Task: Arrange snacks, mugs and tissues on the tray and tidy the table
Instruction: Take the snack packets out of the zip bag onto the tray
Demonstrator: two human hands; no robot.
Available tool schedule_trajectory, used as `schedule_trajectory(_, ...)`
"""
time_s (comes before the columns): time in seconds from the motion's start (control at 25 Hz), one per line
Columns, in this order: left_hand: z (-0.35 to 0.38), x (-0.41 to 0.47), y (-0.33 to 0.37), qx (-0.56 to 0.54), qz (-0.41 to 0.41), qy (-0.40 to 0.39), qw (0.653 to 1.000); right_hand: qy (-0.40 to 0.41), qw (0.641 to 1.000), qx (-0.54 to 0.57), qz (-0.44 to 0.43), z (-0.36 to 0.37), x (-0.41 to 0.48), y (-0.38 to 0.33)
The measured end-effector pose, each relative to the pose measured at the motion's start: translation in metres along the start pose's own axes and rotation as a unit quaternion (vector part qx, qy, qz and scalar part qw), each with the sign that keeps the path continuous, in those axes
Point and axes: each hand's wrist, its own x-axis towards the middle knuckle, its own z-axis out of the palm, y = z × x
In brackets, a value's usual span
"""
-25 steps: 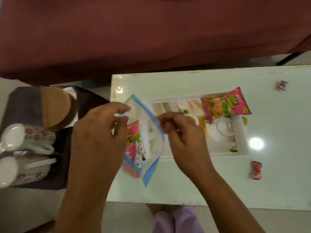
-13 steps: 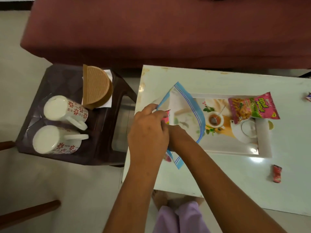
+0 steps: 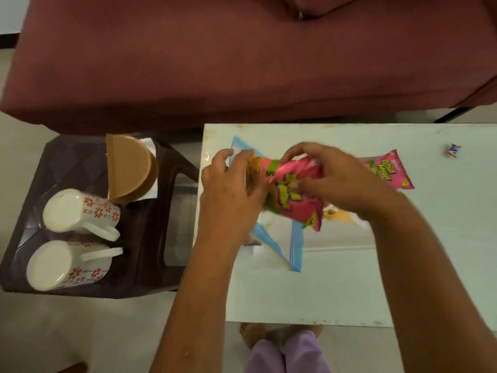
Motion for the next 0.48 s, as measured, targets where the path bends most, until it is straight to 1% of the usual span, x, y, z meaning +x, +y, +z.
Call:
schedule_trajectory(0.08, 0.0, 0.012, 0.015, -0.063, 0.027, -0.017, 0.998, 0.0, 0.994, 0.113, -0.012, -0.041, -0.014, 0.005)
schedule_trajectory(0.16, 0.008, 0.021, 0.033, -0.155, 0.039, -0.059, 0.985, -0.021, 0.98, 0.199, -0.012, -0.071, -0.027, 0.02)
schedule_trajectory(0.24, 0.027, 0.026, 0.054, -0.285, 0.03, -0.128, 0.949, -0.012, 0.972, 0.236, 0.002, -0.09, -0.037, 0.044)
schedule_trajectory(0.28, 0.042, 0.026, 0.065, -0.339, 0.023, -0.161, 0.927, 0.017, 0.966, 0.258, 0.016, -0.096, -0.04, 0.059)
schedule_trajectory(0.32, 0.061, 0.026, 0.073, -0.374, 0.011, -0.176, 0.911, 0.059, 0.954, 0.292, 0.035, -0.099, -0.042, 0.077)
schedule_trajectory(0.36, 0.083, 0.025, 0.08, -0.393, -0.007, -0.175, 0.903, 0.109, 0.936, 0.331, 0.056, -0.099, -0.044, 0.095)
schedule_trajectory(0.4, 0.109, 0.023, 0.087, -0.399, -0.031, -0.169, 0.901, 0.161, 0.916, 0.357, 0.081, -0.1, -0.046, 0.116)
schedule_trajectory(0.48, 0.16, 0.016, 0.099, -0.384, -0.096, -0.169, 0.903, 0.237, 0.895, 0.35, 0.144, -0.094, -0.05, 0.154)
